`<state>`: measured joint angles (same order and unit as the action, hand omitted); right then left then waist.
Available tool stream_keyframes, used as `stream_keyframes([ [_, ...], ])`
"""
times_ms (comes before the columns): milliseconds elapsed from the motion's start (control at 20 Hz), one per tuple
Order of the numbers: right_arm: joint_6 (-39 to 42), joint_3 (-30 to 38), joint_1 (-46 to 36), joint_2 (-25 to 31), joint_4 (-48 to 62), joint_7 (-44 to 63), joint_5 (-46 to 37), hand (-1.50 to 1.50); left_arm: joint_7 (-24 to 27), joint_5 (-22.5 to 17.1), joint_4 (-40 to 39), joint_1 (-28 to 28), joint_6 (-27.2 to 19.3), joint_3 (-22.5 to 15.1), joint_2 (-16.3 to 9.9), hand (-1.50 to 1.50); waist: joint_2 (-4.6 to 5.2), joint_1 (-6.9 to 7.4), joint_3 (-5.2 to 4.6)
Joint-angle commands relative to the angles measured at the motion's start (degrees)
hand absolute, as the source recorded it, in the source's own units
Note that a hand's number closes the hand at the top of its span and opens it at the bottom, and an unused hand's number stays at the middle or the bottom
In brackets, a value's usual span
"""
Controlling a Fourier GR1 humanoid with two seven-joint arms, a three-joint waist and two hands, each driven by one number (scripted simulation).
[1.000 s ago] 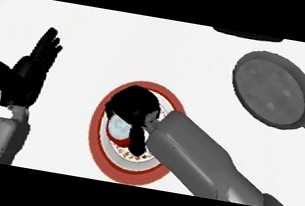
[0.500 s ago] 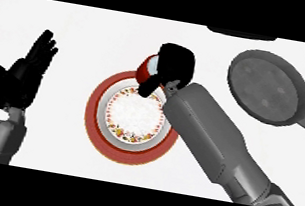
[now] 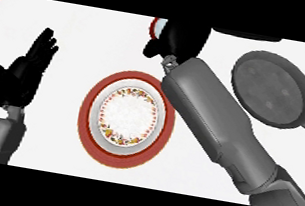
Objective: Pick the can from the plate and place it in the pan
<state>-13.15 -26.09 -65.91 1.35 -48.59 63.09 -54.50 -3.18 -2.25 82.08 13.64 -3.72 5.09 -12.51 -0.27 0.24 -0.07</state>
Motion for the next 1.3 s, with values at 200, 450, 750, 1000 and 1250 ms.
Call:
stream_keyframes([
  [200,-13.95,10.77,2.99,7.06,-5.24,3.43,-3.43,1.50,-1.19,0.04,1.77,-0.60,-0.15,0.44,-0.60,0.00,-0.01,-0.83,0.16],
  [450,-14.42,15.16,9.64,10.94,-6.18,-1.54,-4.17,1.50,-0.24,2.29,2.96,-1.76,-2.55,-2.27,2.84,0.00,0.17,-0.54,0.09],
  [750,-17.93,20.55,19.52,19.10,-4.56,-14.00,-0.95,1.50,-1.59,1.15,4.04,-0.90,-0.91,-0.58,0.71,0.00,0.34,-0.27,0.10],
  [1000,-21.56,22.66,20.50,22.69,6.52,-18.24,-3.77,1.50,0.47,1.84,-0.02,0.18,-0.87,-0.68,1.49,0.00,0.74,0.39,0.09],
  [1250,-25.69,30.77,17.88,27.42,18.23,-31.21,3.50,1.50,-4.61,-0.51,3.41,1.60,0.92,0.36,0.05,0.00,0.99,1.35,0.17],
])
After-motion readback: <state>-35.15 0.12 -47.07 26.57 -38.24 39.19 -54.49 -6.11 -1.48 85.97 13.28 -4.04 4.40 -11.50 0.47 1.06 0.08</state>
